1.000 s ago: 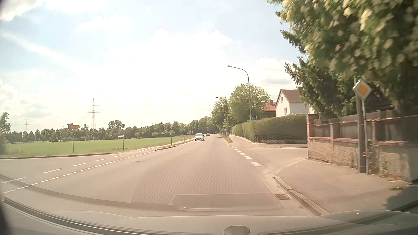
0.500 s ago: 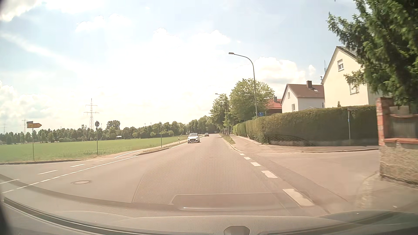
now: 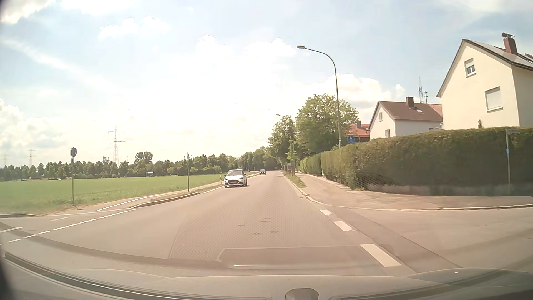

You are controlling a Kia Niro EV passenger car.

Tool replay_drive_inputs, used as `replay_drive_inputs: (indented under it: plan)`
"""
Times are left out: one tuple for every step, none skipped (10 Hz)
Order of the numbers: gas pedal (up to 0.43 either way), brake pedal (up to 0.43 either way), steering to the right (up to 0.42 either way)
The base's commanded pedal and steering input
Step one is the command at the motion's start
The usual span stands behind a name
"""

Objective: Follow the waypoints while adhering to traffic rules and regulations

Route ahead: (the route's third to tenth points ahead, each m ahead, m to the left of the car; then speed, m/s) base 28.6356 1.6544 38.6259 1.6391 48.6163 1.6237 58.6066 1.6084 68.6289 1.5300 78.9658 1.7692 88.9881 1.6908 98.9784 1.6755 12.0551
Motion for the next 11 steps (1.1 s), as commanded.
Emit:
replay_drive_inputs:
  plan:
    - [0.067,0.0,-0.008]
    - [0.067,0.0,-0.01]
    - [0.067,0.0,-0.01]
    - [0.059,0.0,-0.011]
    - [0.059,0.0,-0.012]
    - [0.059,0.0,-0.01]
    - [0.059,0.0,-0.007]
    - [0.059,0.0,-0.005]
    - [0.067,0.0,-0.004]
    - [0.079,0.0,-0.004]
    - [0.098,0.0,-0.004]
